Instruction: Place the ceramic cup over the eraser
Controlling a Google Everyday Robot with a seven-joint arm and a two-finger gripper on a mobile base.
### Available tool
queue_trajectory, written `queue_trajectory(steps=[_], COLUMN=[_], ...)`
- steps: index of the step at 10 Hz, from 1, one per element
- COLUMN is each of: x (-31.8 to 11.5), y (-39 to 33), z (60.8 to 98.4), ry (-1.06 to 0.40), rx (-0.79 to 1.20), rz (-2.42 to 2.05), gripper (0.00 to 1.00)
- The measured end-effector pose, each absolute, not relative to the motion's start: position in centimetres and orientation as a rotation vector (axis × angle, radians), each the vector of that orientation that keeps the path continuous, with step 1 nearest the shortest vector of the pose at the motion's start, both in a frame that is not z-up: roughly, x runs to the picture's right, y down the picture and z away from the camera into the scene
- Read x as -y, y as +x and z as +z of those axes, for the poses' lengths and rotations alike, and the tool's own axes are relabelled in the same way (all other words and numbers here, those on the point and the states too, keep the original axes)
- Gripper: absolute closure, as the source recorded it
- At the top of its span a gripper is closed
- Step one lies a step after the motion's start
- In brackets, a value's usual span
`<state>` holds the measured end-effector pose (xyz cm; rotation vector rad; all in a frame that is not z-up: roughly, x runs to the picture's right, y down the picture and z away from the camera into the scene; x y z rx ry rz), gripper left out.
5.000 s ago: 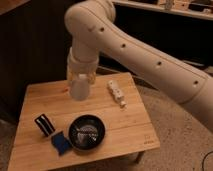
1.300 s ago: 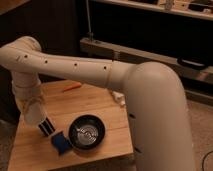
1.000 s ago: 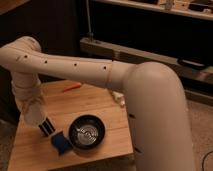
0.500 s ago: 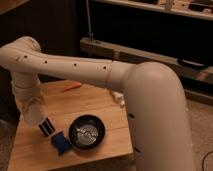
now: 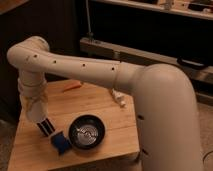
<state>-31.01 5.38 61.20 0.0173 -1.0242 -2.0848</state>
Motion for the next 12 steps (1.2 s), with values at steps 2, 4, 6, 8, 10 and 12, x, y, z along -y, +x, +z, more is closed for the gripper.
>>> queue_trajectory(steps=[2,4,6,8,10,12], x=[-4.9,-4.8,-4.7,-5.1,-6.0,-7.0], y=[-30.9,-32.0,-32.2,-32.1,-31.4,-30.5], z=[61.2,61.0,61.2,61.7,62.4,63.1], ry=[0.04,0.049,0.023,-0.01,-0.04,-0.056], rx=[1.032,1.056,1.069,1.084,1.097,1.111], rz=[-2.093,-2.122,-2.134,-2.138,-2.122,-2.1], gripper=[1.0,1.0,1.0,1.0,1.0,1.0])
